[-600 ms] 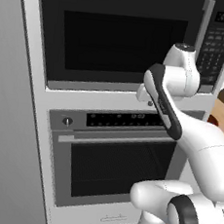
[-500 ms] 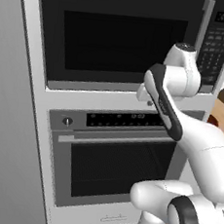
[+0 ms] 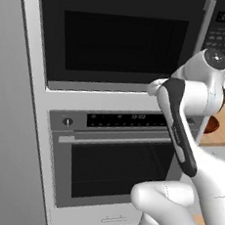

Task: Open the microwave, place the bowl with waffle inside the microwave, then close the microwave door and turn it on.

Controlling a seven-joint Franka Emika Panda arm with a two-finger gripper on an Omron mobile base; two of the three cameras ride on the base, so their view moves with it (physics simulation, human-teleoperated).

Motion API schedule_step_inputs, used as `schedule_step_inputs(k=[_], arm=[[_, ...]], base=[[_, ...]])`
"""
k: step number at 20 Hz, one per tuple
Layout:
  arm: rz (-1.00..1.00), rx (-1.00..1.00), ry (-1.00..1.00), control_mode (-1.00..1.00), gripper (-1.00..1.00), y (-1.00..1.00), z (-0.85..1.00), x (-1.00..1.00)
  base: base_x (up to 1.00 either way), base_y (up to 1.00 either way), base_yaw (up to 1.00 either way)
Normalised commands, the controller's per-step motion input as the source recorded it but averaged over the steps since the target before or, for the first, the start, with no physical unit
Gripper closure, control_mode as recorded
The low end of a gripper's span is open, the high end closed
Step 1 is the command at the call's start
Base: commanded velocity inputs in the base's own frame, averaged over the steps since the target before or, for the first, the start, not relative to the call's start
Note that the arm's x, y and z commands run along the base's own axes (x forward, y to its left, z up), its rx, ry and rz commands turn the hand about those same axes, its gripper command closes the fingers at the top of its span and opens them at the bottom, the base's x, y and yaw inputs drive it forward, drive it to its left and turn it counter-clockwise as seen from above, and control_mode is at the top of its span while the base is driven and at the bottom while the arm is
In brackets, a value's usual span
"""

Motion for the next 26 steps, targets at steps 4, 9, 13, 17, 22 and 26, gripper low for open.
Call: schedule_step_inputs(k=[4, 9, 13, 17, 22, 26], arm=[[0.00, 0.00, -0.28, -1.00, -1.00, -0.15, 0.38, -0.02], [-0.02, 0.00, -0.28, -1.00, -1.00, -0.28, 0.37, 0.00], [-0.04, 0.01, -0.24, -1.00, -1.00, -0.66, 0.44, 0.00], [-0.02, 0.01, -0.22, -1.00, -1.00, -0.59, 0.51, 0.02], [-0.06, 0.08, -0.26, -1.00, -1.00, -0.35, 0.31, 0.30], [-0.01, 0.03, -0.18, -1.00, -1.00, -0.13, 0.16, 0.36]], base=[[0.00, 0.00, 0.00], [0.00, 0.00, 0.00], [0.00, 0.00, 0.00], [0.00, 0.00, 0.00], [0.00, 0.00, 0.00], [0.00, 0.00, 0.00]])
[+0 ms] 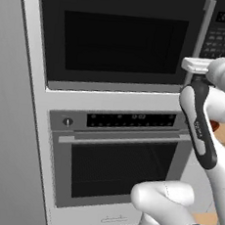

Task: Open the microwave, place the bowl with waffle inside the microwave, then close the microwave door and turn it on.

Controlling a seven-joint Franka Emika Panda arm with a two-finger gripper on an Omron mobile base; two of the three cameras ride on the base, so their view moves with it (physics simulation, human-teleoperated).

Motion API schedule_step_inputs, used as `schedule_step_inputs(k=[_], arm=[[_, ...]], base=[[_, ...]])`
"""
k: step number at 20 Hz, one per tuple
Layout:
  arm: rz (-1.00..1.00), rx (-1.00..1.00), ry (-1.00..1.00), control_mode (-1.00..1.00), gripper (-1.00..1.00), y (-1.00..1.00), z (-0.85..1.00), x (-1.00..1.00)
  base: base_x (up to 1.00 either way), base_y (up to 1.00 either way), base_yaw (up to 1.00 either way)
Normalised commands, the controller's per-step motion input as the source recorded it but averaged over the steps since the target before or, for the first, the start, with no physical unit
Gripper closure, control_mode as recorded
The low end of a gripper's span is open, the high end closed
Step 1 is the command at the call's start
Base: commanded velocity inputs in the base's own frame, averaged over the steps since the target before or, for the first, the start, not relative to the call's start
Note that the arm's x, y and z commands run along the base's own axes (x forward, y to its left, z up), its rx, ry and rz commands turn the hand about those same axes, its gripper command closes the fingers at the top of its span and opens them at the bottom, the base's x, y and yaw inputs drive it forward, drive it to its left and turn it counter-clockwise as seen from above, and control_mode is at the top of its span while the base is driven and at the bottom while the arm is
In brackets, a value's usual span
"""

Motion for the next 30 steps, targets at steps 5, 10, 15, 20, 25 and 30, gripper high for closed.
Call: schedule_step_inputs(k=[5, 10, 15, 20, 25, 30], arm=[[0.00, 0.00, -0.06, -1.00, -1.00, 0.00, 0.00, 0.50], [0.02, 0.00, 0.00, -1.00, -1.00, 0.00, 0.00, 0.11], [0.02, 0.00, 0.00, -1.00, -1.00, 0.05, 0.00, 0.00], [0.00, 0.00, 0.00, -1.00, -1.00, 0.01, 0.00, 0.00], [0.00, 0.00, 0.00, -1.00, 1.00, 0.00, 0.00, 0.00], [0.00, 0.00, 0.00, -1.00, 1.00, 0.00, 0.00, 0.00]], base=[[0.00, 0.00, 0.00], [0.00, 0.00, 0.00], [0.00, 0.00, 0.00], [0.00, 0.00, 0.00], [0.00, 0.00, 0.00], [0.00, 0.00, 0.00]])
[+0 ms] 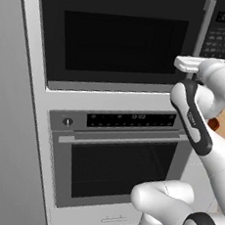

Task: Open the microwave, place the bowl with waffle inside the microwave, then close the microwave door and turn it on.

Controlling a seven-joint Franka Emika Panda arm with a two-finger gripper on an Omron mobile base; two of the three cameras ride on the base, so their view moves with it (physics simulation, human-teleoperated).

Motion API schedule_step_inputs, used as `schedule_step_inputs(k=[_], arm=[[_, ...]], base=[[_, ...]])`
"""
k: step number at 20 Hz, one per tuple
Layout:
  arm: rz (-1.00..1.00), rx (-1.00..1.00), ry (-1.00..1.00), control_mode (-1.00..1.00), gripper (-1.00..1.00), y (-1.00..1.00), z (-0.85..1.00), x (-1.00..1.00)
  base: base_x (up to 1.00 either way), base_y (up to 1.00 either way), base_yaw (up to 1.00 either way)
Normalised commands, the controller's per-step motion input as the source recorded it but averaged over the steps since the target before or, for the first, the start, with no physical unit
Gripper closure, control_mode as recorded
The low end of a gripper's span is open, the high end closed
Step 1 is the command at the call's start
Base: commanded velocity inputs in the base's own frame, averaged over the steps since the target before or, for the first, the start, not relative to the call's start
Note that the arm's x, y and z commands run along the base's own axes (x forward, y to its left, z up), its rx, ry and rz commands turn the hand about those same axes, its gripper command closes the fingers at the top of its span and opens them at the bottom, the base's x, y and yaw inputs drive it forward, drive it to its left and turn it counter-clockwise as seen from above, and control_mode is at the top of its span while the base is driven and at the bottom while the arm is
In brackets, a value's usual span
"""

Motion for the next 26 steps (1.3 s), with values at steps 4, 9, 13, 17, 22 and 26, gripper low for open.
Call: schedule_step_inputs(k=[4, 9, 13, 17, 22, 26], arm=[[0.00, 0.00, 0.00, -1.00, 1.00, 0.00, 0.00, 0.00], [0.00, 0.00, 0.00, -1.00, 1.00, 0.01, 0.00, -0.06], [0.00, 0.00, -0.03, -1.00, 1.00, 0.20, 0.00, -0.84], [0.00, 0.00, -0.02, -1.00, 1.00, 0.10, 0.00, -1.00], [0.00, 0.00, 0.00, -1.00, 1.00, 0.05, -0.01, -1.00], [0.00, 0.00, 0.00, -1.00, 1.00, 0.20, -0.01, -1.00]], base=[[0.00, 0.00, 0.00], [0.00, 0.00, 0.00], [0.00, 0.00, 0.00], [0.00, 0.00, 0.00], [0.00, 0.00, 0.00], [0.00, 0.00, 0.00]])
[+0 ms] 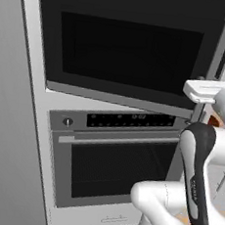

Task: Open the microwave, place the bowl with waffle inside the microwave, then close the microwave door and turn it on.

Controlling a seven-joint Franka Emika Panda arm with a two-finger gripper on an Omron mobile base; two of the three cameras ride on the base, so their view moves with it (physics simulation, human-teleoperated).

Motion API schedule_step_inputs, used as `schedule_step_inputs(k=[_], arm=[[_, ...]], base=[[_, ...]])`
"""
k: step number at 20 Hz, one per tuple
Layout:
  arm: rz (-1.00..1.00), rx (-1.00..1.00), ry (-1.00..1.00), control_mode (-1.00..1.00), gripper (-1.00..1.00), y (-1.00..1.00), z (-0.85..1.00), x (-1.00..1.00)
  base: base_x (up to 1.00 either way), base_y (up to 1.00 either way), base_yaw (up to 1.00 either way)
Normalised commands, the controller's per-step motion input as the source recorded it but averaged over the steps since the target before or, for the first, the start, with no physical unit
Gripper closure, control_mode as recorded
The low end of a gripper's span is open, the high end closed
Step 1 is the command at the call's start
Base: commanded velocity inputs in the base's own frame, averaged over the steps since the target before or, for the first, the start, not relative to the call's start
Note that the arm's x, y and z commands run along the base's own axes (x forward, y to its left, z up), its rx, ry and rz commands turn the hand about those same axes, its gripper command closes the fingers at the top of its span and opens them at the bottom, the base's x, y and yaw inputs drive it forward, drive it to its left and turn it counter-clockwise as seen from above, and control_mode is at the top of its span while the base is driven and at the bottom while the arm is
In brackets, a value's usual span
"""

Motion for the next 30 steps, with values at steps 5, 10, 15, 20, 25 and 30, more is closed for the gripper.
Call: schedule_step_inputs(k=[5, 10, 15, 20, 25, 30], arm=[[0.00, -0.01, 0.00, -1.00, 1.00, 0.34, 0.00, -1.00], [-0.01, 0.00, 0.00, -1.00, 1.00, 0.35, 0.00, -0.93], [0.00, -0.01, -0.01, -1.00, 1.00, 0.17, 0.00, -0.24], [0.00, 0.00, 0.00, -1.00, 1.00, 0.00, 0.00, 0.00], [0.00, 0.00, 0.00, -1.00, -1.00, -0.01, 0.00, 0.00], [0.00, 0.00, 0.01, -1.00, -1.00, 0.00, 0.00, 0.00]], base=[[0.00, 0.00, 0.00], [0.00, 0.00, 0.00], [0.00, 0.00, 0.00], [0.00, 0.00, 0.00], [0.00, 0.00, 0.00], [0.00, 0.00, 0.00]])
